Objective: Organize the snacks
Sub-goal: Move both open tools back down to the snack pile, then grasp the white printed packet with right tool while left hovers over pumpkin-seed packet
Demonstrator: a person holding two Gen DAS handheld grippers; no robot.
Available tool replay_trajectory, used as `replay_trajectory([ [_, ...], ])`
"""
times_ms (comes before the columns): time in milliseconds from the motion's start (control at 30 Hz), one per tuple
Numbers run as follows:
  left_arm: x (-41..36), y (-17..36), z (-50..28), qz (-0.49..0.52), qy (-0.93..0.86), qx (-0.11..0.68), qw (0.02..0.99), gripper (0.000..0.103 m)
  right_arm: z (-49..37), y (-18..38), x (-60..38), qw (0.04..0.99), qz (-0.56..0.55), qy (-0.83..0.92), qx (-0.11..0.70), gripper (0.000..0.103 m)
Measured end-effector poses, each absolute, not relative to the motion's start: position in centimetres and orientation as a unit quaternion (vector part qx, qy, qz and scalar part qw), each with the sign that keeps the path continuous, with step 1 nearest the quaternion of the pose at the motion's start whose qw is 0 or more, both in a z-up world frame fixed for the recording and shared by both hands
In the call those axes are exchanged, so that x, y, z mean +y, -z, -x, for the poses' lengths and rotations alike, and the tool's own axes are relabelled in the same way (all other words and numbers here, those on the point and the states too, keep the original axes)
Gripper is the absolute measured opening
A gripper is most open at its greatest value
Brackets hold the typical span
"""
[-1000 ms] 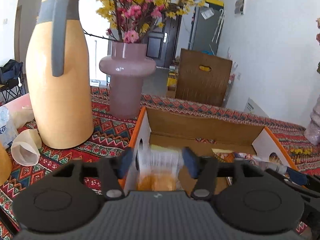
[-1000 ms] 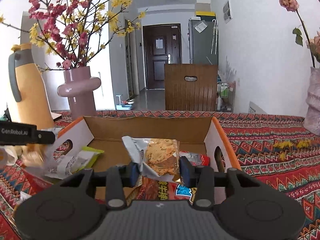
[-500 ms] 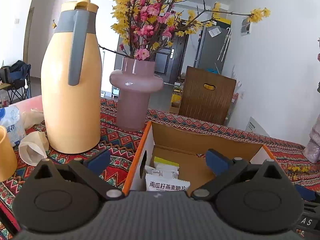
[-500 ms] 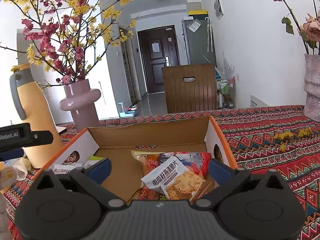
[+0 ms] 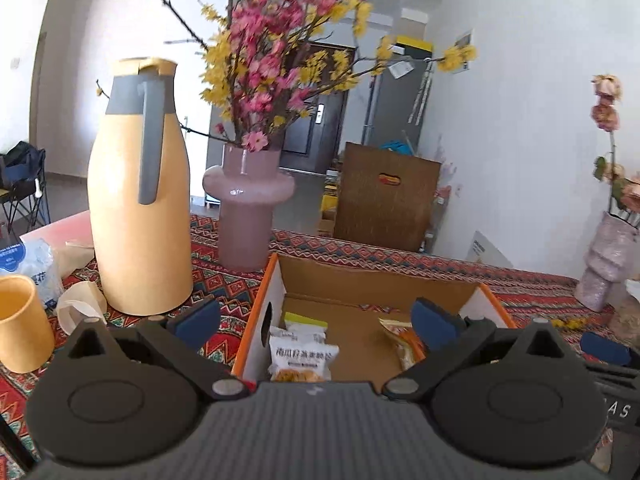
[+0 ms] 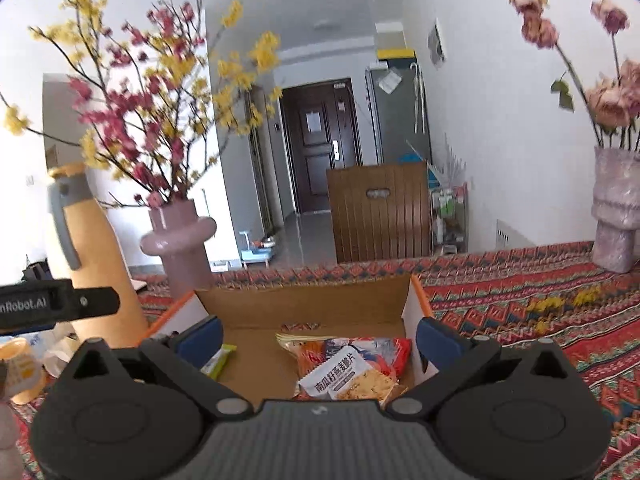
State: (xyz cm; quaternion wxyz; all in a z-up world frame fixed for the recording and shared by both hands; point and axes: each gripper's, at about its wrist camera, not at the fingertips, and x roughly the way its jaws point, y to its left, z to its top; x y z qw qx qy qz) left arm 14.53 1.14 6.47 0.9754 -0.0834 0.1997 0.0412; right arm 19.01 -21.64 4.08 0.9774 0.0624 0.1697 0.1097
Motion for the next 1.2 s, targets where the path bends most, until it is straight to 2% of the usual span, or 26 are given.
replay_trajectory([
  [300,1.7,-6.0,-9.0,0.054,-0.036,0.200,0.978,0.103,-12.7,-4.2,-22.7,0.976,-0.043,-0.125,0.171,0.103],
  [567,4.0,-1.9,-6.1,0.042,-0.052,0.229,0.971,0.103,-8.8,-1.1,-23.7,0.970,-0.030,-0.120,0.209,0.103],
  [800,4.9,2.0,-5.9,0.046,-0.079,0.218,0.972,0.103,-9.1,3.1,-24.3,0.958,-0.058,-0.110,0.257,0.103],
  [1200,4.8,3.1,-6.7,0.046,-0.057,0.250,0.965,0.103,-10.2,5.4,-24.0,0.952,-0.064,-0.095,0.283,0.103],
])
